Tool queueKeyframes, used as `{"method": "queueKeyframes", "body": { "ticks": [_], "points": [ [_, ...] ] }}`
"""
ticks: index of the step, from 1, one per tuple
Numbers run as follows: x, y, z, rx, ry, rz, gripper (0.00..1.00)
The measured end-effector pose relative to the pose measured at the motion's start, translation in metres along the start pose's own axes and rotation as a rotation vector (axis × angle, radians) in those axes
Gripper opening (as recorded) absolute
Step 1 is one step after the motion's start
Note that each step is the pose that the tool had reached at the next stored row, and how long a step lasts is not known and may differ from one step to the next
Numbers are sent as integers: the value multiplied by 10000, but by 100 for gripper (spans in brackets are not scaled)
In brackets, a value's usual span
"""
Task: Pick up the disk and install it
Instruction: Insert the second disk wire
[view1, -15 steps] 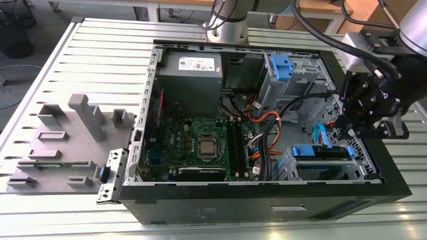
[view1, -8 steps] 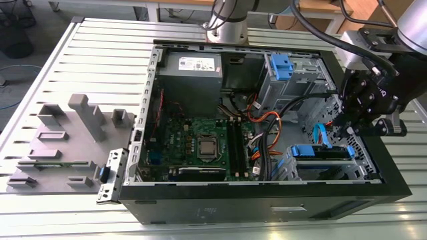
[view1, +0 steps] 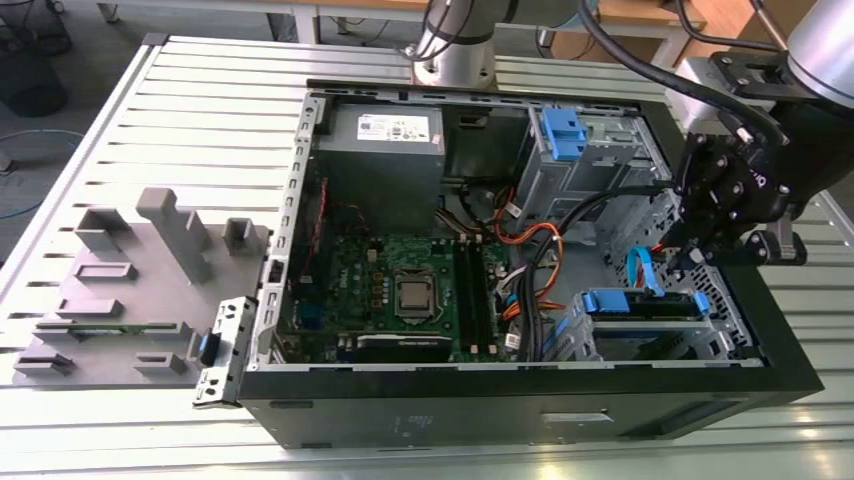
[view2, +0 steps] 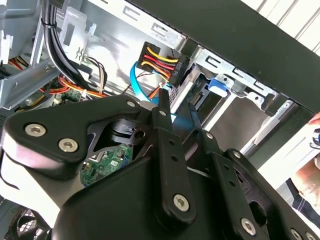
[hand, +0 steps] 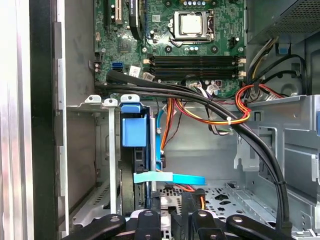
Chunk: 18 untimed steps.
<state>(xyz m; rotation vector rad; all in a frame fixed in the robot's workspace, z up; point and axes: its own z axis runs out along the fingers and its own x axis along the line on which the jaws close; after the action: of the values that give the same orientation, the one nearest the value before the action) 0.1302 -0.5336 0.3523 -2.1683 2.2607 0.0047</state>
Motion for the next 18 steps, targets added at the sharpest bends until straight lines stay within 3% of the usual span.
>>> {"method": "queueKeyframes", "body": {
  "ticks": [18],
  "points": [
    [-43, -86, 53, 0, 4, -1, 31]
  ]
}}
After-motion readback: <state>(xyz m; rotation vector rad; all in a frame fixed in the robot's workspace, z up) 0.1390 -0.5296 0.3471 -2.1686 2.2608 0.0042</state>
